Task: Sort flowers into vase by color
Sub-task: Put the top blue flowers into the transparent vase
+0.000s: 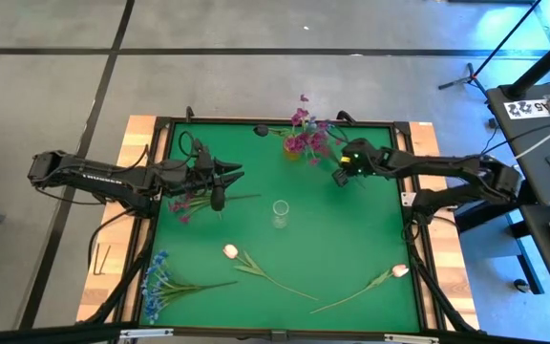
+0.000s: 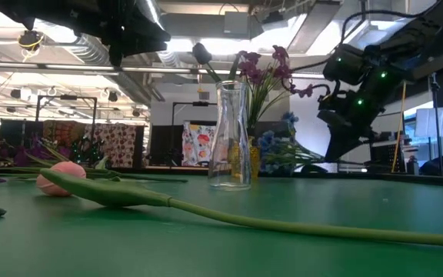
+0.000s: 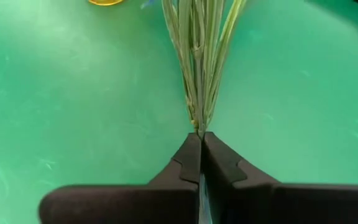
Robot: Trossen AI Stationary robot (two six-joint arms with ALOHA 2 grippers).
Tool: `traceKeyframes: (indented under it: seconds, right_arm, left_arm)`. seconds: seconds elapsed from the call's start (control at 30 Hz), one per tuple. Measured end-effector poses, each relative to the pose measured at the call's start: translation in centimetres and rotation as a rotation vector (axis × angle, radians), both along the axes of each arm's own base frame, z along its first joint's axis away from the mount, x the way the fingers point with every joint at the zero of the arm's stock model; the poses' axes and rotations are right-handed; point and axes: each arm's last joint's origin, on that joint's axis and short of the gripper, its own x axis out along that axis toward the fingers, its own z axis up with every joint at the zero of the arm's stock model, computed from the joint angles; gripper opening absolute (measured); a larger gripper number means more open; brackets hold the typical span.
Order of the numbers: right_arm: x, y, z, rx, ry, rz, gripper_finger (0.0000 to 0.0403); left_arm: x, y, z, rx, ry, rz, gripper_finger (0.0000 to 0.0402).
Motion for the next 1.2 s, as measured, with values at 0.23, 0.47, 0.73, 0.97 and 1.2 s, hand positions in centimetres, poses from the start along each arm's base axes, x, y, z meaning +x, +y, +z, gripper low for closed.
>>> traceKeyframes:
  seconds: [0.23, 0.47, 0.73, 0.97, 1.2]
  right_arm:
    - [-1.6, 0.6, 1.8, -0.081, 0.019, -0.062, 0.0003]
    - [-3.5, 1.6, 4.8, -0.136, -0.102, -0.085, 0.0003]
    - [-6.4, 3.3, 8.1, -0.228, -0.302, -0.092, 0.0004]
    - [-8.4, 4.9, 10.9, -0.267, -0.574, 0.033, 0.0004]
    - [-9.4, 6.0, 13.0, -0.293, -0.817, 0.190, 0.0005]
  left_arm:
    - [0.0, 0.0, 0.0, 0.000, 0.000, 0.000, 0.0110]
    - [0.0, 0.0, 0.0, -0.001, 0.000, 0.000, 0.0110]
    - [0.0, 0.0, 0.0, -0.002, 0.000, 0.000, 0.0110]
    - [0.0, 0.0, 0.0, -0.004, -0.001, 0.000, 0.0110]
    - [0.0, 0.0, 0.0, -0.004, -0.003, 0.000, 0.0110]
